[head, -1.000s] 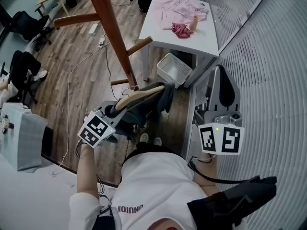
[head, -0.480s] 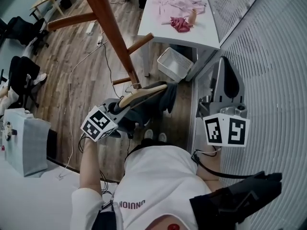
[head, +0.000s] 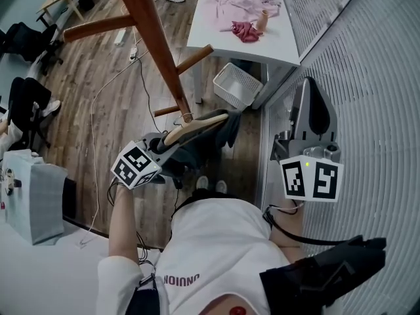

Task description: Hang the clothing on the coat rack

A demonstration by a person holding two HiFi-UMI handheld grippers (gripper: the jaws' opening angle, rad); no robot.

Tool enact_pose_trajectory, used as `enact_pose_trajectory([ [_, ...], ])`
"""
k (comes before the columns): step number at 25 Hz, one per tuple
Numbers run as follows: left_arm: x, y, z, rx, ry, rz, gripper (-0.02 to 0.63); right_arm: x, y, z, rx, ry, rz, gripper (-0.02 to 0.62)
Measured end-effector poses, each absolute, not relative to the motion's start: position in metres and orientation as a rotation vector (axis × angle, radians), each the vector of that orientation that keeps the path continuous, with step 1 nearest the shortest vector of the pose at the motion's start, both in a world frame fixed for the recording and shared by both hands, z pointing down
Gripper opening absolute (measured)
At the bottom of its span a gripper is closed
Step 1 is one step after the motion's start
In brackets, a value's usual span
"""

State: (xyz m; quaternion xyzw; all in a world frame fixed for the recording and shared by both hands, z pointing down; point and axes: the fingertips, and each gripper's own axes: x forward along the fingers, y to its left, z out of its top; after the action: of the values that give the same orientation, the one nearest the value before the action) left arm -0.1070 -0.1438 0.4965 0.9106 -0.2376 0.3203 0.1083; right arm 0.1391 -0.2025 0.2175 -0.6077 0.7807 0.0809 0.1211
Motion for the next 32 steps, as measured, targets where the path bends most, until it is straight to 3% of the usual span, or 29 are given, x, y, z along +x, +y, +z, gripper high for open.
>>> enact_pose_trajectory([
  [32, -0.106, -0.153, 0.531, 2.621, -0.609, 0.925, 0.02, 0.154, -0.2, 0.214, -1.864, 2.248, 0.287, 0.02],
])
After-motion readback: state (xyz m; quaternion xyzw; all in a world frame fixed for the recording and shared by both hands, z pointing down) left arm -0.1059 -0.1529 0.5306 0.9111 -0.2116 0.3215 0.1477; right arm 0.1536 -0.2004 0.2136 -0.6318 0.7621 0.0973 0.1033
